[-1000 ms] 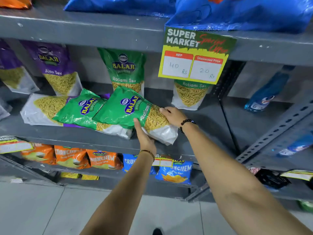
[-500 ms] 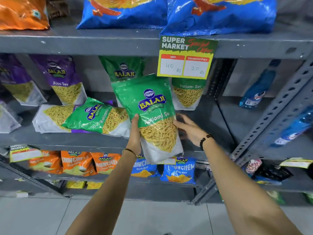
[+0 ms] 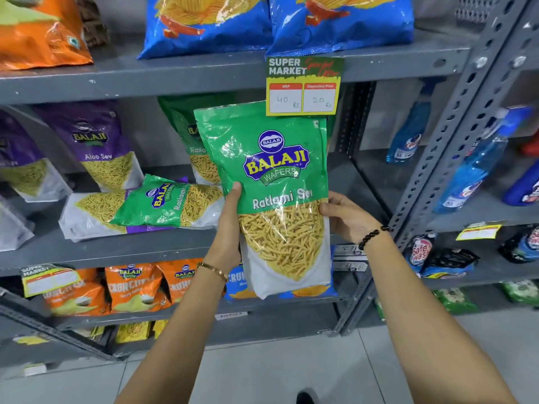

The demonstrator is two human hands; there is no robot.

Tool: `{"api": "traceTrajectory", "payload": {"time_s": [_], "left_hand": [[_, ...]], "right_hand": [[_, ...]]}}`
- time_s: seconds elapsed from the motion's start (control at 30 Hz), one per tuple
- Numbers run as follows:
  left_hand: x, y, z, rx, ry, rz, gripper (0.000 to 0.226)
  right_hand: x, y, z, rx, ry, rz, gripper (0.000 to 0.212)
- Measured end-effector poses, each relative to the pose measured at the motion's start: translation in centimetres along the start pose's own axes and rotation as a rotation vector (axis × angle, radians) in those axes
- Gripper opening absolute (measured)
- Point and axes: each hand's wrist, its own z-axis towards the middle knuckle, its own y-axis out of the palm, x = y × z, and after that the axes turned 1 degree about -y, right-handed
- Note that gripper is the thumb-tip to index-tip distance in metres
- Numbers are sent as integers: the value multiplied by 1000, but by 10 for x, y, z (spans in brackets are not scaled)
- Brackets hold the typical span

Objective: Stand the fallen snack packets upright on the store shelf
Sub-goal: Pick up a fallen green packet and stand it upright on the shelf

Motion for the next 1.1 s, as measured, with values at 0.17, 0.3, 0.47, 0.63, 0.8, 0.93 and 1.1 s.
{"api": "traceTrajectory", "payload": {"time_s": [0.17, 0.3, 0.47, 0.63, 0.8, 0.93, 1.1], "left_hand": [[-11, 0, 22, -68, -2, 101, 35], [-26, 8, 53, -105, -44, 165, 32], [-31, 32, 111, -145, -66, 242, 36], [-39, 45, 159, -186, -87, 301, 33], [-46, 43, 183, -202, -95, 312, 29], [-47, 41, 182, -208, -91, 311, 31], [-41, 37, 154, -123, -71, 314, 31]], "right_hand": [[5, -16, -3, 88, 41, -46, 49], [14, -43, 3, 219, 93, -82, 25], [10, -82, 26, 381, 66, -69, 20], [5, -106, 56, 568, 8, -67, 28], [6, -112, 75, 699, -70, 39, 19], [9, -112, 76, 753, -77, 92, 22], [13, -102, 68, 872, -56, 164, 29]]}}
